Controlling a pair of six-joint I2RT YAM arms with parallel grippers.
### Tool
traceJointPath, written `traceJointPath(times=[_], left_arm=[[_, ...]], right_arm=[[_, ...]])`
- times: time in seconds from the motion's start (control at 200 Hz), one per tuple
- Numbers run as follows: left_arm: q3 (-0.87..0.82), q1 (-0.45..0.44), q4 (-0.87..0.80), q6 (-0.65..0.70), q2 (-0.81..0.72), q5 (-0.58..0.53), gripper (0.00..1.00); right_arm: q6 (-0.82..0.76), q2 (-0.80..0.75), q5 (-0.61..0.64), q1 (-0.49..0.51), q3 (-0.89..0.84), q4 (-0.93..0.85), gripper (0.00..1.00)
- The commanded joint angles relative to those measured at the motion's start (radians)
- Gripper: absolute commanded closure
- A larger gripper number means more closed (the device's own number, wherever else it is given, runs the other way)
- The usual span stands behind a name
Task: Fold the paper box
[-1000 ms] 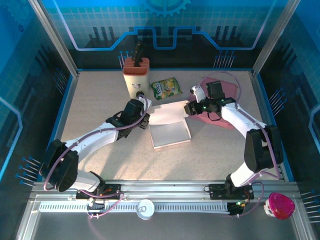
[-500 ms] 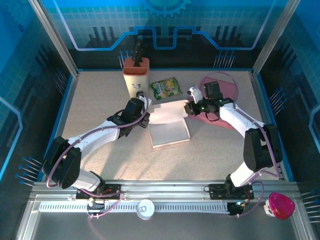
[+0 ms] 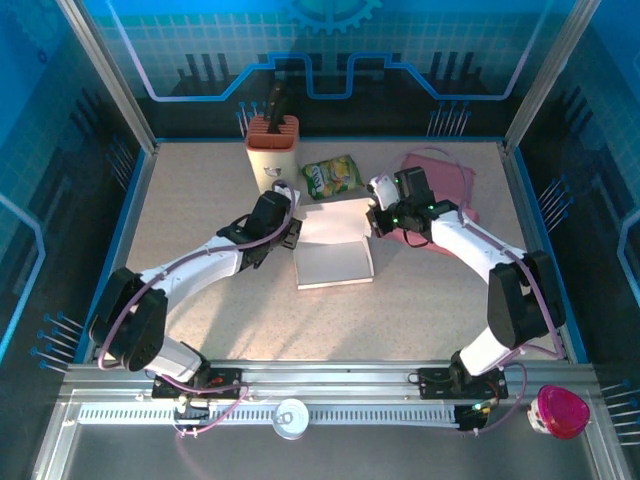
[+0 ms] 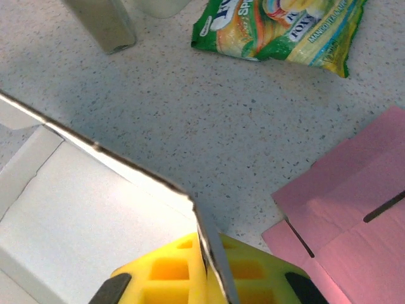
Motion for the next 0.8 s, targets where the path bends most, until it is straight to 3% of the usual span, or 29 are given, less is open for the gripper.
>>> traceJointPath(times=[0.0,0.295,0.51,0.795], left_arm=[[0.049,-0.007,0.012,-0.099,0.023,-0.024,1.00],[0.098,-0.055,-0.011,-0.329,0.055,-0.127,1.00],[0.129,-0.097,-0.025,-0.381,0.058,-0.196,1.00],[0.132,-0.090,0.112,-0.308,0.087,-0.165,1.00]], right_arm=[[0.085,-0.022,0.082,0.057,-0.011,0.005,1.00],[0.413,-0.026,0.321,0.153,0.016,-0.008,1.00],[0.568,0.003,0.505,0.236,0.077,-0.071,1.00],[0.614,0.016,0.499,0.246,0.066,0.078,1.00]])
